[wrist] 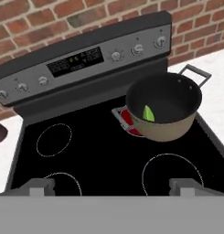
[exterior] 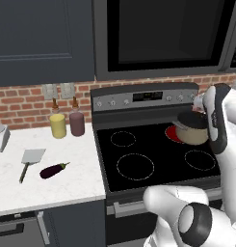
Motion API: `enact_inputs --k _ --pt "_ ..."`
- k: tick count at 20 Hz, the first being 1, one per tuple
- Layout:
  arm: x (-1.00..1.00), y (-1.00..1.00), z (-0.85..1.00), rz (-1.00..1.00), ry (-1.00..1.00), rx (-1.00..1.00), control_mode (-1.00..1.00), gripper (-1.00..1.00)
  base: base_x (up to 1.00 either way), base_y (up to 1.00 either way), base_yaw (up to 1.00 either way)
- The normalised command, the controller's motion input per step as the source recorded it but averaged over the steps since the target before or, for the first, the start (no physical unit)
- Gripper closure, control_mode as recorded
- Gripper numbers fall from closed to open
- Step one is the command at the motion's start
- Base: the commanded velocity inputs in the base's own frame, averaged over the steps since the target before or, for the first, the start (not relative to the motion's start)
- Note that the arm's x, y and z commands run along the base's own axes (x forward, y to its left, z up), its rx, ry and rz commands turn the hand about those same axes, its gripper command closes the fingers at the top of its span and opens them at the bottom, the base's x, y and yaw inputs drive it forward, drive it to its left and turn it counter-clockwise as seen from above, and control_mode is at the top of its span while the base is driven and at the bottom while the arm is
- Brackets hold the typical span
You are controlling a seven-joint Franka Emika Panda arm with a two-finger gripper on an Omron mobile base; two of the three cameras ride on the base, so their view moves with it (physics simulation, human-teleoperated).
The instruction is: Put the lemon wedge and eggplant in the pot. Retrieve the spatula and lightly stir the vegetables in the pot.
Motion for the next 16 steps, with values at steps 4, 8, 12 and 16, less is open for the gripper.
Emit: enact_inputs --k 4,8,12,16 --pt "-0.56 1.00 0.12 0.00 0.39 0.00 -1.00 -1.00 0.00 0.00 0.00" --pt "-0.45 1.00 -0.09 0.04 0.36 0.00 -1.00 -1.00 0.00 0.00 0.00" --pt "-0.38 1.00 -0.44 0.11 0.24 0.00 -1.00 -1.00 0.00 0.00 0.00" --pt "-0.33 1.00 -0.53 0.15 0.15 0.00 -1.00 -1.00 0.00 0.00 0.00"
